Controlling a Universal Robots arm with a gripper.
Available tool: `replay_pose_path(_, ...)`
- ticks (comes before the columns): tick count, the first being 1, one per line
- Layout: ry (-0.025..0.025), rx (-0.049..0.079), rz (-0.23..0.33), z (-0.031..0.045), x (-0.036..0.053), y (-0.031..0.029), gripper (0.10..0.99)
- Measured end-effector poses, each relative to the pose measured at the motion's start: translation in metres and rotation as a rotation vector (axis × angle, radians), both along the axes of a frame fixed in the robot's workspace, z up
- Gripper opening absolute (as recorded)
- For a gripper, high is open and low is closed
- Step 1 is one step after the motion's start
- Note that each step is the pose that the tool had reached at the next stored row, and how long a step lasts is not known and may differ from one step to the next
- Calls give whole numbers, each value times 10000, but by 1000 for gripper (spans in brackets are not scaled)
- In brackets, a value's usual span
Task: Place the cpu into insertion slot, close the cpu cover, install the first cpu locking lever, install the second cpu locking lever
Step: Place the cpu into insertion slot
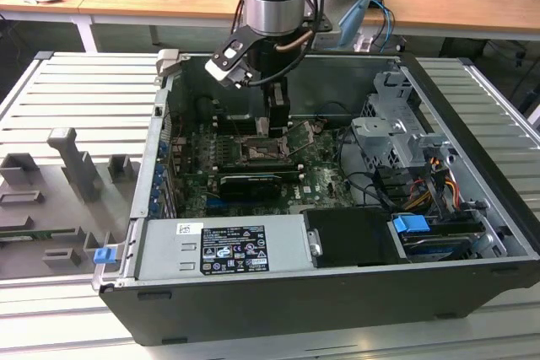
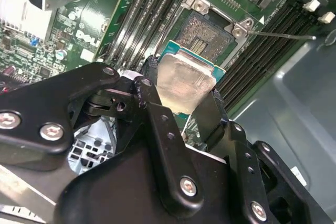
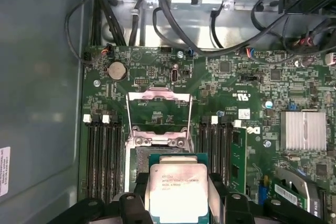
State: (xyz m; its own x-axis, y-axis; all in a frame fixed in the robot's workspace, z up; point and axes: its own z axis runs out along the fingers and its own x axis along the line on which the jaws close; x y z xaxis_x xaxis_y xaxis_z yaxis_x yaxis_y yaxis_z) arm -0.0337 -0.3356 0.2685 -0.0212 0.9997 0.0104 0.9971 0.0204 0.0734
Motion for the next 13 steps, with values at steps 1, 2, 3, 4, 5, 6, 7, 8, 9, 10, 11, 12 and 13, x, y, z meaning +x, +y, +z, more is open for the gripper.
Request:
replay_pose_path(1,0,-6,0,-31,-3,0,529)
replay_pose_path(2,-2,-7,0,-71,-5,0,529)
replay_pose_path(3,-8,-6,-1,-95,-8,0,529)
replay_pose_path(4,-8,-7,0,-108,-9,0,529)
replay_pose_path(5,-8,-7,-1,-122,-10,0,529)
replay_pose_path(6,-8,-8,-4,-128,-14,0,529)
replay_pose_path(7,-7,-8,-3,-133,-18,0,529)
replay_pose_path(8,-7,-8,-1,-142,-27,0,529)
replay_pose_path(9,-8,-8,-1,-149,-38,0,529)
replay_pose_path(10,-8,-8,-1,-155,-45,0,529)
replay_pose_path(11,-7,-8,-1,-158,-48,0,529)
replay_pose_path(12,-6,-9,-1,-160,-52,0,529)
replay_pose_path(13,-6,-8,-1,-165,-57,0,529)
